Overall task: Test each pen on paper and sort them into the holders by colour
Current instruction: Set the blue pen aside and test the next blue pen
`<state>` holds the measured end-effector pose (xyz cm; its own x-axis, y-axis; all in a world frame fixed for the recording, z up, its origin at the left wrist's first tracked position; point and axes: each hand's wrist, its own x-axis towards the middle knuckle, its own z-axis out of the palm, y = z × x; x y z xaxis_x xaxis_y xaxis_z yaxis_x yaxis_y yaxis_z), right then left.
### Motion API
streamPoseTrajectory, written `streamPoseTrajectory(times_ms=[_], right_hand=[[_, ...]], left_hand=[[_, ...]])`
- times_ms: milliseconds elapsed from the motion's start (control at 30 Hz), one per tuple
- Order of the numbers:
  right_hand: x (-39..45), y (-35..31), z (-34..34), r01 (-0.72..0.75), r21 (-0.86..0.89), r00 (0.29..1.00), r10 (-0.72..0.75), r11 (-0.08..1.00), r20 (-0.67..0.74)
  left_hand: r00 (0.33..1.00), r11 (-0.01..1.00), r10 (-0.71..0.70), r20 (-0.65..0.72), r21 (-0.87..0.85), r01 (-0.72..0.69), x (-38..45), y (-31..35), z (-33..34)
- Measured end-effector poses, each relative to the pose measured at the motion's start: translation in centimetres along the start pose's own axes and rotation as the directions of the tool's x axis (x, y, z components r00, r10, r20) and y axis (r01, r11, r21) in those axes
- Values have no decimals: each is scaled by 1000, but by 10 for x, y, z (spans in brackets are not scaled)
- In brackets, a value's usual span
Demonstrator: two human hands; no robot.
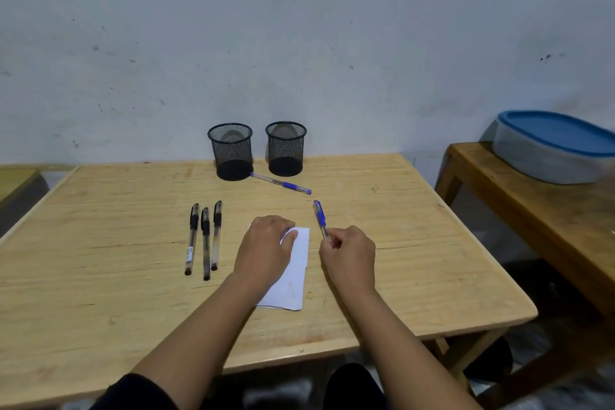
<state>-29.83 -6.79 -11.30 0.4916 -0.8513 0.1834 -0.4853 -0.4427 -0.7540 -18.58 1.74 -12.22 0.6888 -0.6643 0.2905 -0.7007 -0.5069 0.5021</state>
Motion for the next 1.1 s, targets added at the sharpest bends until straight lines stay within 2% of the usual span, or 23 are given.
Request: streamPoseTrajectory(times_ms=[367, 633, 867, 1100], right_hand=[[21, -7, -9, 13, -57, 997, -8, 998, 78], [93, -22, -5, 92, -67, 972, -75, 994, 222], [133, -26, 27, 194, -153, 933, -134, 969, 335], [149, -24, 50, 271, -218, 933, -200, 937, 300]], left_hand=[[999, 999, 29, 24, 15, -29, 12, -4, -1], [999, 999, 26, -21, 43, -25, 81, -19, -20], [996, 989, 86, 38, 121, -90, 125, -40, -5], [995, 989, 90, 47, 113, -95, 140, -49, 9]])
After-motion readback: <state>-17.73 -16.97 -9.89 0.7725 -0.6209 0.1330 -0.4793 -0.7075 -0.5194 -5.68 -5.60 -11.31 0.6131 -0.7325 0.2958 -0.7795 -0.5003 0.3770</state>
